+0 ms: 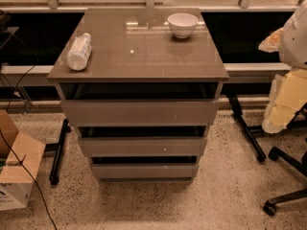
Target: Open bottom drawer
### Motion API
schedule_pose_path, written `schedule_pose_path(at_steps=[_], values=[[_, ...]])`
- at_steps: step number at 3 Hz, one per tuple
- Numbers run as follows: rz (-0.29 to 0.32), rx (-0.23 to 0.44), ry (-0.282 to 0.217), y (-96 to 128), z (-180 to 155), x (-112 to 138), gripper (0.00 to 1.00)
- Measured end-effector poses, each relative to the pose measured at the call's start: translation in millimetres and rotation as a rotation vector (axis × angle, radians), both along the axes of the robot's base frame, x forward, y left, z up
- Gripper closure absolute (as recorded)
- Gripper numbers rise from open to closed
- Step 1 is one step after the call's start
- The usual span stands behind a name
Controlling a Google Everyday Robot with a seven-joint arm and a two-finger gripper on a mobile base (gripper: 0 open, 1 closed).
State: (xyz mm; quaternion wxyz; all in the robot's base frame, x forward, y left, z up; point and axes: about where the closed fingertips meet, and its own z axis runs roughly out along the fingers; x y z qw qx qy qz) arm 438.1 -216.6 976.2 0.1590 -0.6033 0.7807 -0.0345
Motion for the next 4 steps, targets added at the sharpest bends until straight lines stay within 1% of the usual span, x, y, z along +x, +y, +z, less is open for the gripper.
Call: schedule_pose_path(at_steps=[1, 2, 3, 4], values=[[0.0, 0.0, 0.0, 0.0, 0.0, 0.0, 0.0], [0.037, 0.068, -0.017, 22.8, -0.5, 1.5, 0.0], [0.08, 0.173, -0.046, 57.8, -8.9, 0.2, 0.0], [0.109, 0.286, -0.061, 86.8, -28.3, 3.4, 0.0]])
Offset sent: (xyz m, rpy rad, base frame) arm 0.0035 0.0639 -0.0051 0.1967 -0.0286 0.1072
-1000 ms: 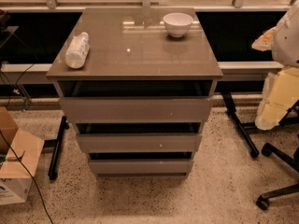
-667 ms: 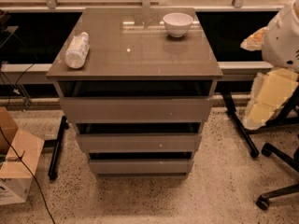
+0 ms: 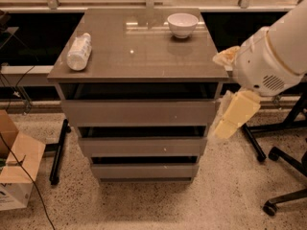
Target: Open bottom drawer
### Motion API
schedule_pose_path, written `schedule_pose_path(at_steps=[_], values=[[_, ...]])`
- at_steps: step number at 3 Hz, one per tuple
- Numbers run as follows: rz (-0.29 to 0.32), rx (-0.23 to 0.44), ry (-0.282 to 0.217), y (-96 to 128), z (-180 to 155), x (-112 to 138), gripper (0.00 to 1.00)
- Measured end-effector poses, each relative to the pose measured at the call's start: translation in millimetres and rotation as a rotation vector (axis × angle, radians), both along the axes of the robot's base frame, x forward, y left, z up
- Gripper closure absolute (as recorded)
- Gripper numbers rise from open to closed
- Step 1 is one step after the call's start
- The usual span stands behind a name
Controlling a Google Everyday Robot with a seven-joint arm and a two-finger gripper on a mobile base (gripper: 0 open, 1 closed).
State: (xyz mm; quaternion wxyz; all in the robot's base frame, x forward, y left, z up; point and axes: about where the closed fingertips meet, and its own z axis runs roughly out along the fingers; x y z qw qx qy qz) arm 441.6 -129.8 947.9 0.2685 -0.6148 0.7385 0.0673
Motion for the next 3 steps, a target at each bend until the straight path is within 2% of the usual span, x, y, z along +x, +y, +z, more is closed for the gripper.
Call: schedule_pose_path(at_steps=[1, 2, 3], values=[[0.031, 0.092, 0.009, 21.1, -29.0, 7.9, 0.0], [0.072, 0.192, 0.039, 39.2, -68.0, 19.5, 0.0], [0.11, 0.248, 0.104, 58.6, -120.3, 38.3, 0.0]])
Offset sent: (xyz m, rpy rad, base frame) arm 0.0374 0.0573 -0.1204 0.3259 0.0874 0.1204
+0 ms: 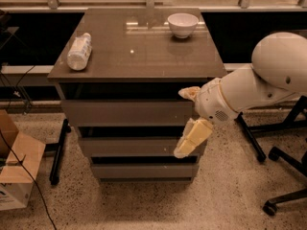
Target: Open bottom drawer
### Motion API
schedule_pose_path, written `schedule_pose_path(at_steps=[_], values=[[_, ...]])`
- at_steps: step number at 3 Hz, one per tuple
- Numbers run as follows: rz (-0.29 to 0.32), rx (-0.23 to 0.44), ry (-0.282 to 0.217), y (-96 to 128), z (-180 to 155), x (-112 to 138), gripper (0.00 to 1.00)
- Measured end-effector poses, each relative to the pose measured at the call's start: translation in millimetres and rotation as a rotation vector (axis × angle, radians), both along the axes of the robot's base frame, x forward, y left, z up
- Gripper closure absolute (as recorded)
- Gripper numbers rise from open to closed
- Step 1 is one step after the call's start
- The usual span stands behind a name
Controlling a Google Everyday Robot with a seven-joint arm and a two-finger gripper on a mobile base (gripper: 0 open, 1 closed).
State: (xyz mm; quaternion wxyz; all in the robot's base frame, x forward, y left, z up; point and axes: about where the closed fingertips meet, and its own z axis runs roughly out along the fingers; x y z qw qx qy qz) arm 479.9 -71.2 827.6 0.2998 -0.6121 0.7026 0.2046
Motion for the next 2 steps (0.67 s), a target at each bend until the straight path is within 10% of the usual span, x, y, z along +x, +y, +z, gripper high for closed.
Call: schedule_pose_path(at_steps=[2], values=[[0.005, -0.044, 0.031, 10.8, -20.2, -5.7, 0.0]])
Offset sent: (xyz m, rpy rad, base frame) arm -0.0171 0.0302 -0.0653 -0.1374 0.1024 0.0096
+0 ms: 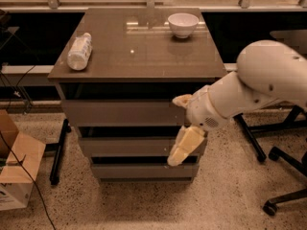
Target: Open bottom drawer
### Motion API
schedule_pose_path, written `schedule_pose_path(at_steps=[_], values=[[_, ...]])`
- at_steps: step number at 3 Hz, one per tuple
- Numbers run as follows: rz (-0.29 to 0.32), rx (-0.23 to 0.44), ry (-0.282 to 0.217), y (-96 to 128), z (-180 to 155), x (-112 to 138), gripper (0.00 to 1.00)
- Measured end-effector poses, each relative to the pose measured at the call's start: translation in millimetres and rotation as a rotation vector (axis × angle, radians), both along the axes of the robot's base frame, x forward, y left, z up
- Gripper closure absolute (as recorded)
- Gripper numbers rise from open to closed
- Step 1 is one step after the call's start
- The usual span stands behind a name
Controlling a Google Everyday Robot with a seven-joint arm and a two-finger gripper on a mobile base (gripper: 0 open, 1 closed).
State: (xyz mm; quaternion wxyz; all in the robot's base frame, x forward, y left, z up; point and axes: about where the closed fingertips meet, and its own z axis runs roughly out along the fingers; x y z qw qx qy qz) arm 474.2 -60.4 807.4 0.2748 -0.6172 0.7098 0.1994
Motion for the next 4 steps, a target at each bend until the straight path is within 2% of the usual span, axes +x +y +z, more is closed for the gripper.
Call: schedule_pose_path(at_steps=[1, 2, 3, 4], values=[[0.026, -0.019, 0.055, 11.7, -33.7, -6.1, 0.0], [0.039, 0.003, 0.083, 13.2, -71.7, -7.6, 0.0], [0.032, 0.034, 0.085, 2.6, -110.6, 0.8, 0.0], [0.0, 0.068, 0.073, -24.8, -147.1, 17.3, 0.0]])
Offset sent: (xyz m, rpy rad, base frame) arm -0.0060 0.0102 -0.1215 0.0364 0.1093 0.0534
